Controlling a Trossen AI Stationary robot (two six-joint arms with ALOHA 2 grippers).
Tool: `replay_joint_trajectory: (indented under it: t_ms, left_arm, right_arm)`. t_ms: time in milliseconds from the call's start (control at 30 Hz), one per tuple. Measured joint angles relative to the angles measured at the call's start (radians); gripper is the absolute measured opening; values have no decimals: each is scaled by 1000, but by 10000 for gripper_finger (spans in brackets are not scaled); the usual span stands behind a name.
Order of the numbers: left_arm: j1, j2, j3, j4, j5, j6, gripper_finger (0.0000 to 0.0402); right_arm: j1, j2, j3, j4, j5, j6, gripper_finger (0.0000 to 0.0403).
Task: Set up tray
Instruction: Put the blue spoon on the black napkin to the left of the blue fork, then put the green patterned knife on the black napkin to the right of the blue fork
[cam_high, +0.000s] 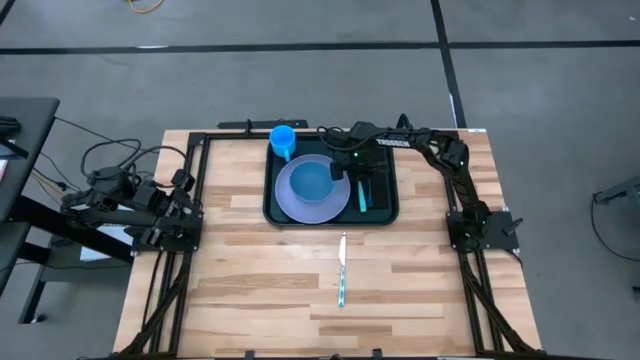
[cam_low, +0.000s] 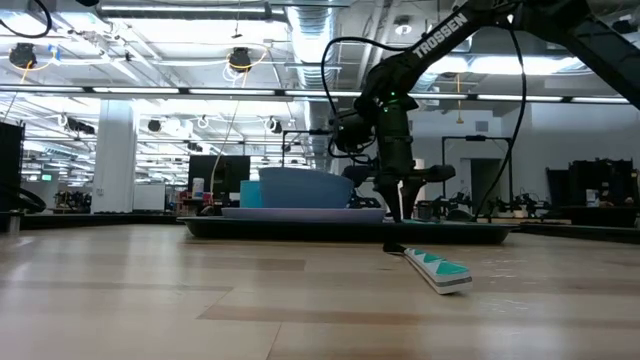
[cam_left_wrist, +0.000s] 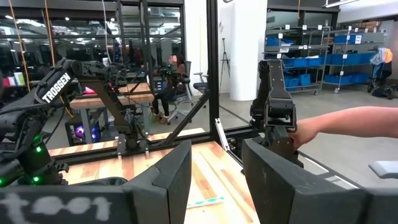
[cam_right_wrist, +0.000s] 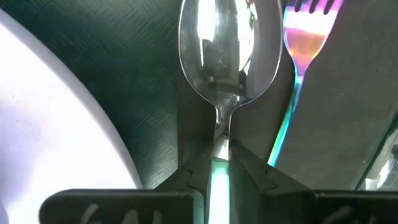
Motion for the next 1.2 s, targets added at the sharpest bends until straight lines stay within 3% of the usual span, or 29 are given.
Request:
replay_joint_trajectory:
  t_ms: [467, 933, 1200]
  left_arm:
    - [0, 0, 0, 0, 0, 0, 133]
    - [0, 0, 0, 0, 0, 0, 133]
    - [0, 0, 0, 0, 0, 0, 133]
  right_arm:
    - [-9, 0, 0, 1, 0, 7, 33]
    - [0, 0, 0, -4, 10, 1, 78]
    - [0, -3, 0, -8, 9, 17, 83]
